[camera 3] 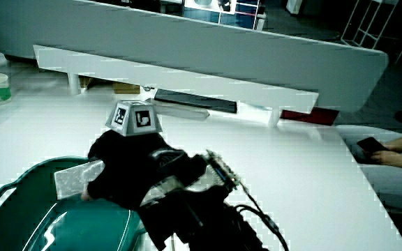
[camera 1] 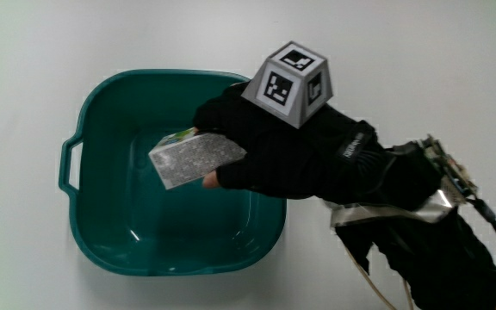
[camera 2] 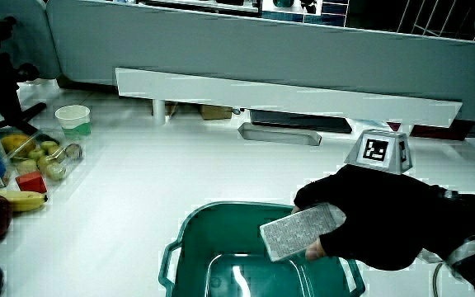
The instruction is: Place milk into plate
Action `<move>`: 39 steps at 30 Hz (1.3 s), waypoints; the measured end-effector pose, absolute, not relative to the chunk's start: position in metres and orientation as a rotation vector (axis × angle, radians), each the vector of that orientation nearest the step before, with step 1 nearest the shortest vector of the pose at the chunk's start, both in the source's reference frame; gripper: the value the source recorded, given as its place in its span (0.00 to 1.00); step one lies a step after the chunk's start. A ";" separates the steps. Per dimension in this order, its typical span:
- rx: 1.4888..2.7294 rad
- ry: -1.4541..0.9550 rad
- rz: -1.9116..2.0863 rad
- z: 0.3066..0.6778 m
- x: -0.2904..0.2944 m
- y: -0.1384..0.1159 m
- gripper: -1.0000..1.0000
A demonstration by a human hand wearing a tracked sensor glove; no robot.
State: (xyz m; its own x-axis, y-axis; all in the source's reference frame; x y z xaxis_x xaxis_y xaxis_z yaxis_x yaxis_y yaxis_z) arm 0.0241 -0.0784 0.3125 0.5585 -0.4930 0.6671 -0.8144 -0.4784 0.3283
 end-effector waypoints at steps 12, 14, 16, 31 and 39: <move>2.029 -1.007 0.638 0.356 -0.009 -0.070 0.50; 2.027 -0.997 0.595 0.363 -0.014 -0.069 0.50; 2.011 -0.997 0.579 0.366 -0.017 -0.068 0.50; 1.883 -0.918 0.608 0.396 -0.027 -0.070 0.50; 1.897 -0.873 0.431 0.400 -0.026 -0.070 0.50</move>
